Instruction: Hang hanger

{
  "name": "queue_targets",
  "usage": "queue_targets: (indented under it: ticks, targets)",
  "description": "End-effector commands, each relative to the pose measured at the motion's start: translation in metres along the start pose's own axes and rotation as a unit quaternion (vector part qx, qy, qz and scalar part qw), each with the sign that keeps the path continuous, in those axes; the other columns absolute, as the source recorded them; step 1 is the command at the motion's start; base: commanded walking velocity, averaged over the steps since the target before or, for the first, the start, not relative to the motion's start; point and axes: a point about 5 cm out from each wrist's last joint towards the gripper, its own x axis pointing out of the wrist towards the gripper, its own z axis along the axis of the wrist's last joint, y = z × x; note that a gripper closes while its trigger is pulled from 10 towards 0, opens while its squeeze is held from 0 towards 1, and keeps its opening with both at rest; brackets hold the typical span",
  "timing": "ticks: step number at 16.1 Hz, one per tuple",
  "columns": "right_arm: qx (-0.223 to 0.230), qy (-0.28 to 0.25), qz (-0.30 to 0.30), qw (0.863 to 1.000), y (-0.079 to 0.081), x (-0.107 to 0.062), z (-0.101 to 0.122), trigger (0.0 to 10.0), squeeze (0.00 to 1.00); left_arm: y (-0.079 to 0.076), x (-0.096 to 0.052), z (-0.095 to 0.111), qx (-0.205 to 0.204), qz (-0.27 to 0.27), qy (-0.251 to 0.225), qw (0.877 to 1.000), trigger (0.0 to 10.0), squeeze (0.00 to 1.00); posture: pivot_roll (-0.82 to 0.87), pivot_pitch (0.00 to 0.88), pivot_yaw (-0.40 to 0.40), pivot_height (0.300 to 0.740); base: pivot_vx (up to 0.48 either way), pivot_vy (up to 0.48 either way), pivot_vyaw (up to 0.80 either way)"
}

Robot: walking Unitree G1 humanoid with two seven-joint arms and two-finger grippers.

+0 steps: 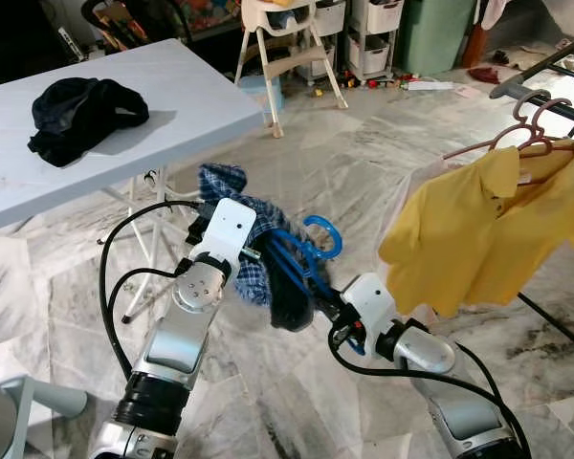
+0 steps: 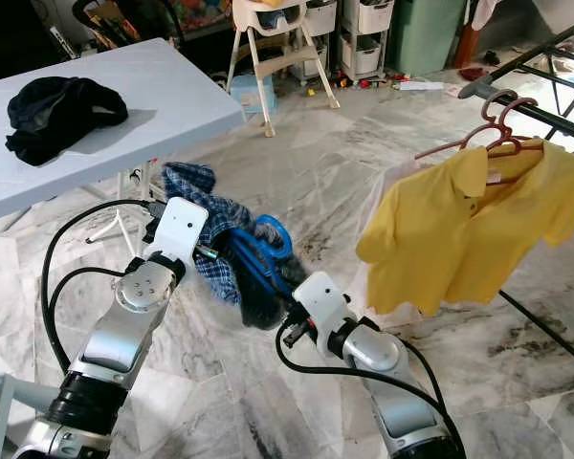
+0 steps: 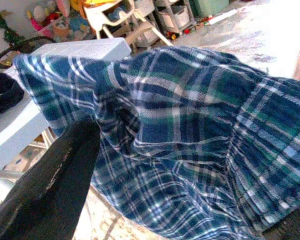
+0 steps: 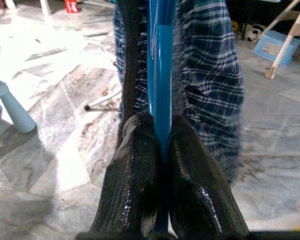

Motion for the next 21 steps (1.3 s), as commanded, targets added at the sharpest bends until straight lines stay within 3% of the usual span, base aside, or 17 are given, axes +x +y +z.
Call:
queue_targets:
  ticks: [1,4,7,10,13,16,17,21]
  targets:
    - [-0.002,-0.019,0.016,1.0,0.004,0.001,0.009,10.0,0.0,0.004,0.003,0.005,-0.004,0.007,-0.009,1.0,10.0,0.0,-0.11,0.08,0.066,0.74,0.0,0.0,0.0]
    - [-0.006,-0.009,0.005,1.0,0.001,0.0,0.006,10.0,0.0,-0.007,0.002,0.014,-0.024,-0.037,-0.027,0.999,10.0,0.0,-0.12,0.08,0.071,0.74,0.0,0.0,0.0]
    - [0.001,-0.007,0.033,0.999,0.007,-0.004,0.004,10.0,0.0,0.014,0.003,0.007,0.013,0.032,-0.015,0.999,10.0,0.0,-0.11,0.081,0.072,0.74,0.0,0.0,0.0]
    - [0.008,-0.019,0.08,0.997,0.015,-0.006,0.008,10.0,0.0,0.023,0.005,-0.001,0.014,0.034,-0.006,0.999,10.0,0.0,-0.11,0.08,0.07,0.74,0.0,0.0,0.0]
    - [0.008,-0.018,0.071,0.997,0.012,-0.006,0.008,10.0,0.0,0.017,0.006,0.007,0.002,0.019,-0.021,1.0,10.0,0.0,-0.11,0.08,0.071,0.74,0.0,0.0,0.0]
    - [0.005,-0.009,0.037,0.999,0.007,-0.002,0.007,10.0,0.0,-0.002,0.002,0.014,-0.022,-0.019,-0.036,0.999,10.0,0.0,-0.11,0.08,0.073,0.74,0.0,0.0,0.0]
    - [0.011,-0.016,0.055,0.998,0.012,-0.002,0.009,10.0,0.0,-0.008,0.0,0.017,-0.033,-0.032,-0.041,0.998,10.0,0.0,-0.11,0.08,0.073,0.74,0.0,0.0,0.0]
    - [-0.006,0.005,0.036,0.999,0.008,-0.004,0.001,10.0,0.0,-0.003,0.0,0.026,-0.06,-0.035,-0.05,0.996,10.0,0.0,-0.11,0.08,0.072,0.74,0.0,0.0,0.0]
